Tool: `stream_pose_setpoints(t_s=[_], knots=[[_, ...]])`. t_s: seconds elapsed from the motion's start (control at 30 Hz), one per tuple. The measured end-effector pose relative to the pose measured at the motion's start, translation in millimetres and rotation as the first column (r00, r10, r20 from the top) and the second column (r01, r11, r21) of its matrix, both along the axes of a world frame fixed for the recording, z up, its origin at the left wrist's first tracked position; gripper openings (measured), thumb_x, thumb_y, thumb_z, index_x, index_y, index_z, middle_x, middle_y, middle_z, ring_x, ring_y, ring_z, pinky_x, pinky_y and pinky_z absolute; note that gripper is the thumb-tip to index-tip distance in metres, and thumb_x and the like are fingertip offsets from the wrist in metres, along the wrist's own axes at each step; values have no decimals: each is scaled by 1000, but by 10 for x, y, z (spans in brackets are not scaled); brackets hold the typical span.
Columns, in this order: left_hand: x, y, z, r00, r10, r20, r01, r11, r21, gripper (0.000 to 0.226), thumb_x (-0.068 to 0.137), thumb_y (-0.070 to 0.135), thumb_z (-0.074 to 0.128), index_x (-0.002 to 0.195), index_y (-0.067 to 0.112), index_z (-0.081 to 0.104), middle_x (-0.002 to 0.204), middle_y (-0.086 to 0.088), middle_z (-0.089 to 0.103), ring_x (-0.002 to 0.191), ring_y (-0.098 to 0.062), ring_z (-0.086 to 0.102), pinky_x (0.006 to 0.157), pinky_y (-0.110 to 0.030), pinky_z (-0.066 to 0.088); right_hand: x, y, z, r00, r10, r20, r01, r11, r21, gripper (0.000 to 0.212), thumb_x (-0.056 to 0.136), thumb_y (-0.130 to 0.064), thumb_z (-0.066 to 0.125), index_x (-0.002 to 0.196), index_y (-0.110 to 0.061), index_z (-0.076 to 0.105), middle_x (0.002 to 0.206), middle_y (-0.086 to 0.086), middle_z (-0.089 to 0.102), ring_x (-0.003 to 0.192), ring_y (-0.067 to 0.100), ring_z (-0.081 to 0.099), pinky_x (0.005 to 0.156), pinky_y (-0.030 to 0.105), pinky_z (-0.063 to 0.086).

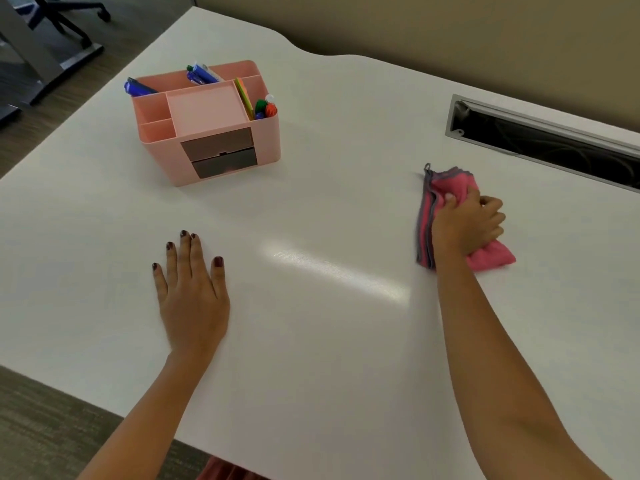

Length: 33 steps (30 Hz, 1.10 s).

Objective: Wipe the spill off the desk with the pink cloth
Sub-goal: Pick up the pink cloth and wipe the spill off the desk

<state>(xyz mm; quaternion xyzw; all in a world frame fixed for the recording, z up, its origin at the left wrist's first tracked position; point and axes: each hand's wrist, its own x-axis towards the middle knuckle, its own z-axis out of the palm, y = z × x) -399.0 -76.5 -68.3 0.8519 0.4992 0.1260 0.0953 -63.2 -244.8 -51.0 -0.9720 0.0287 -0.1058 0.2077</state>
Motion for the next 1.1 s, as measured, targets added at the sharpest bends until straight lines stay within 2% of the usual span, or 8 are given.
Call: stream_pose_setpoints(t_s=[0.17, 0.3, 0.4, 0.57, 0.73, 0.83, 0.93, 1.1], knots=[[6, 3, -5, 1000, 2, -6, -2, 1000, 5, 67, 96, 47, 4, 149, 8, 21, 158, -7, 21, 147, -24, 14, 121, -45, 8, -267, 581, 0, 968, 252, 14, -251, 967, -41, 37, 92, -35, 51, 122, -15, 53, 122, 14, 49, 109, 32, 45, 92, 42, 32], [3, 9, -15, 1000, 4, -4, -4, 1000, 2, 66, 97, 46, 5, 149, 9, 20, 158, -6, 20, 147, -23, 13, 121, -44, 7, -773, 987, -2, 867, 499, 6, -497, 865, -76, 37, 89, -37, 52, 119, -15, 56, 120, 12, 51, 105, 33, 46, 86, 43, 34], [3, 11, -23, 1000, 15, 18, -15, 1000, -9, 63, 97, 44, 5, 149, 11, 22, 158, -4, 21, 147, -22, 13, 121, -44, 7, -1197, 1181, -21, 727, 686, 6, -683, 725, -94, 36, 90, -40, 48, 117, -18, 58, 118, 8, 53, 100, 30, 47, 83, 41, 36], [0, 11, -12, 996, 26, 85, -24, 999, -31, 59, 98, 38, 7, 149, 13, 24, 158, -2, 22, 147, -20, 14, 121, -43, 6, -1657, 1124, -13, 341, 940, 13, -936, 341, -84, 50, 86, -48, 32, 118, -19, 60, 120, 3, 55, 96, 26, 47, 80, 36, 36], [-7, 4, 14, 990, 25, 138, -18, 999, -50, 58, 98, 36, 9, 148, 13, 26, 158, -2, 23, 147, -19, 15, 121, -43, 7, -1756, 763, -40, 214, 975, 56, -972, 218, -89, 47, 85, -50, 40, 113, -20, 62, 118, 0, 58, 93, 24, 48, 78, 35, 37], [-11, 10, 5, 994, 21, 111, -16, 999, -48, 58, 98, 37, 9, 149, 13, 24, 158, -2, 21, 147, -19, 13, 121, -42, 6, -1725, 468, -59, 229, 970, 82, -970, 235, -66, 40, 86, -48, 46, 111, -22, 62, 117, -3, 59, 92, 23, 48, 77, 36, 38], [-17, 11, -5, 996, 19, 90, -14, 999, -45, 62, 98, 41, 4, 150, 13, 22, 158, -1, 20, 148, -19, 12, 121, -41, 5, -1559, 190, -44, 330, 939, 100, -937, 339, -90, 37, 83, -46, 48, 109, -23, 62, 114, -3, 60, 91, 24, 49, 74, 38, 41], [-22, 13, -15, 996, 16, 89, -12, 999, -40, 66, 96, 45, -1, 150, 13, 21, 159, -1, 19, 148, -19, 11, 121, -41, 4, -1351, -23, 15, 758, 648, 69, -639, 760, -121, 41, 87, -38, 41, 112, -13, 62, 111, 10, 58, 88, 30, 50, 71, 39, 41]])
